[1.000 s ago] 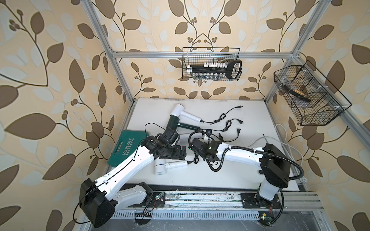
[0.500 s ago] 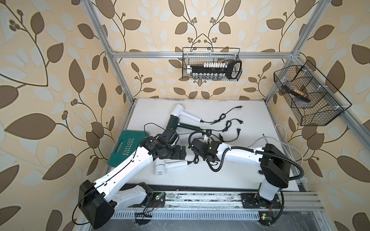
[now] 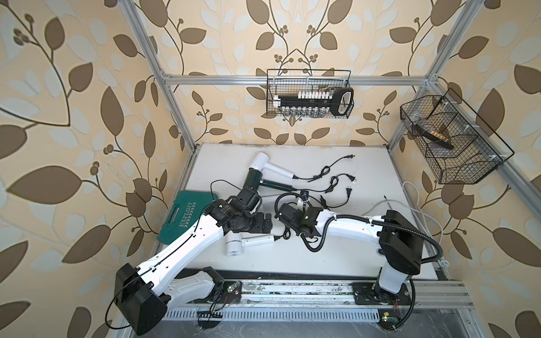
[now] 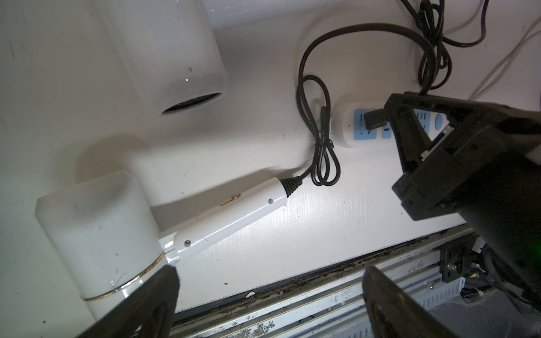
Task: Charge the blow dryers
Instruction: Insert the plug into the socket.
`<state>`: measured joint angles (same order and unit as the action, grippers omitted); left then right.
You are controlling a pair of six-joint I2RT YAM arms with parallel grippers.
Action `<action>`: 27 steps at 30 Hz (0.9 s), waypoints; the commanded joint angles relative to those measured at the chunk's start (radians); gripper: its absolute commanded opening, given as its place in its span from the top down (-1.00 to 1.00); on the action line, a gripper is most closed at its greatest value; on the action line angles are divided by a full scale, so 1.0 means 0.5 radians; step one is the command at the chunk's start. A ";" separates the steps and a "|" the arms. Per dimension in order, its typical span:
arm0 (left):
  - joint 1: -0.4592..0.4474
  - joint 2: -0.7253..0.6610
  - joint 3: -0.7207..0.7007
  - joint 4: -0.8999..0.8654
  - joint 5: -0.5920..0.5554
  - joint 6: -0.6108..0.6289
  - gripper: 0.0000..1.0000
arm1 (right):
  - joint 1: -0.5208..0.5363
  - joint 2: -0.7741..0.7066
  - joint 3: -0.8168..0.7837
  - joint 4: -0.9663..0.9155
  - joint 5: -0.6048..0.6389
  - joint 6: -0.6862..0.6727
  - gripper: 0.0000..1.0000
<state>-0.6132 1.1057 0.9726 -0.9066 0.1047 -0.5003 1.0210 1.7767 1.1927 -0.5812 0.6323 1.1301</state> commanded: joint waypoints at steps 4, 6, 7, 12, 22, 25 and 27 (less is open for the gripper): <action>0.018 -0.045 -0.009 -0.003 0.024 -0.007 -0.98 | 0.013 0.035 -0.046 0.018 0.034 0.008 1.00; 0.021 -0.045 -0.010 -0.003 0.025 -0.008 -0.98 | 0.013 0.044 -0.035 -0.004 0.048 0.003 1.00; 0.021 -0.046 -0.009 0.000 0.030 -0.009 -0.98 | 0.013 0.049 -0.030 -0.016 0.059 0.002 1.00; 0.019 -0.052 -0.011 -0.003 0.030 -0.008 -0.98 | 0.013 0.058 -0.035 -0.035 0.068 0.012 1.00; 0.021 -0.055 -0.009 -0.003 0.029 -0.009 -0.98 | 0.013 0.076 -0.015 -0.082 0.101 0.013 1.00; 0.020 -0.050 -0.006 -0.005 0.029 -0.005 -0.98 | 0.013 0.082 -0.017 -0.064 0.080 0.010 1.00; 0.022 -0.050 -0.005 -0.006 0.030 -0.006 -0.98 | 0.013 0.087 -0.022 -0.033 0.056 0.006 1.00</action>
<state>-0.6132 1.1000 0.9726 -0.9066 0.1051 -0.5003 1.0210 1.7874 1.1893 -0.5735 0.6624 1.1255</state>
